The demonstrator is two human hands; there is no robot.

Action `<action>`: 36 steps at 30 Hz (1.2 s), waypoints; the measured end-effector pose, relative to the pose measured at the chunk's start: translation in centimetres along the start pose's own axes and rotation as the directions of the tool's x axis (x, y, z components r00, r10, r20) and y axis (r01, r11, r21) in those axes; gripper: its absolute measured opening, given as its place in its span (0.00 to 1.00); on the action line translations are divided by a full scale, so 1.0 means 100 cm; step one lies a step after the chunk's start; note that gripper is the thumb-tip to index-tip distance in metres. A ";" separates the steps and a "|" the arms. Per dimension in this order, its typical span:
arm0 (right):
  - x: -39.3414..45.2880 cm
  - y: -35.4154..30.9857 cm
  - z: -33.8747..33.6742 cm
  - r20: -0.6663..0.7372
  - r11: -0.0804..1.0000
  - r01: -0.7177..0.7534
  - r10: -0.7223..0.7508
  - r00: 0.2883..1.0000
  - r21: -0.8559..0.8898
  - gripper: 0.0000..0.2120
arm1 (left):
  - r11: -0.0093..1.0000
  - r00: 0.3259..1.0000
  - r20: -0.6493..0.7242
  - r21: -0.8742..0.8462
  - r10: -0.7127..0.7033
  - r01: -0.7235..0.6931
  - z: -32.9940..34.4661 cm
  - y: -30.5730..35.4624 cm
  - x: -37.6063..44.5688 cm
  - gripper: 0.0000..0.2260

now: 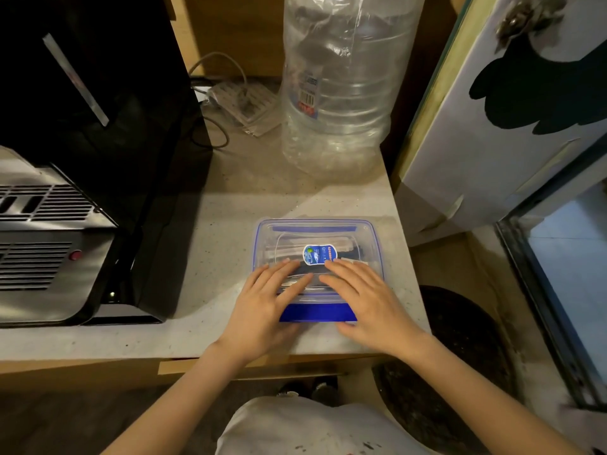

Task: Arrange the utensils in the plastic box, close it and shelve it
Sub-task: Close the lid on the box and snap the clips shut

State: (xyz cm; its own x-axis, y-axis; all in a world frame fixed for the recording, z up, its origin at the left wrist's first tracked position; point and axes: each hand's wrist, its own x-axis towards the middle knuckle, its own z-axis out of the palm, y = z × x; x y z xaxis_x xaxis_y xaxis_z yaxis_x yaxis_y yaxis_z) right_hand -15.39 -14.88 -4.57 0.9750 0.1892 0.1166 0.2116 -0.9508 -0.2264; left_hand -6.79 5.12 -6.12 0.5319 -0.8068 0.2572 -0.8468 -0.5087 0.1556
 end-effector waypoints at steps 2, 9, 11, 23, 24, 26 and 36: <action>-0.002 0.002 -0.005 0.022 0.989 -0.019 0.016 1.000 0.145 0.34 | 0.999 1.000 0.006 -0.041 0.005 -0.005 -0.007 -0.002 0.000 0.28; 0.004 0.008 -0.011 0.082 0.938 -0.084 0.060 0.995 0.335 0.26 | 0.993 0.999 0.054 -0.118 -0.001 0.008 -0.013 -0.013 0.004 0.22; 0.004 0.009 -0.011 0.086 0.940 -0.081 0.055 0.995 0.331 0.26 | 0.991 0.999 0.053 -0.131 -0.007 0.014 -0.012 -0.014 0.004 0.22; 0.006 0.015 -0.007 0.027 0.964 0.001 -0.009 1.000 0.267 0.28 | 0.992 0.999 -0.001 -0.113 0.051 -0.051 -0.015 -0.016 0.008 0.19; 0.006 0.015 -0.008 0.015 0.963 0.006 -0.010 1.000 0.270 0.27 | 0.994 0.998 0.005 -0.097 0.059 -0.058 -0.015 -0.017 0.009 0.19; 0.008 0.016 -0.010 0.017 0.945 -0.018 0.013 1.000 0.326 0.27 | 0.994 0.998 0.019 -0.089 0.061 -0.059 -0.019 -0.019 0.014 0.19; 0.077 0.049 -0.038 -0.059 0.882 -0.206 0.254 0.965 0.425 0.14 | 0.958 0.976 0.004 -0.186 -0.220 0.216 -0.032 -0.039 0.092 0.25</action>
State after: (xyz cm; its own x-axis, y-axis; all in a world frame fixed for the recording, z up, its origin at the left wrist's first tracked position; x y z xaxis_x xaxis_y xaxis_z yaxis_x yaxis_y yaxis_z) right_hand -7.13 -19.01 -1.16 0.9910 -0.0737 0.1121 0.0143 -0.7729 -0.6344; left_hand 1.41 0.66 -1.34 0.7048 -0.6766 0.2130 -0.6974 -0.6061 0.3824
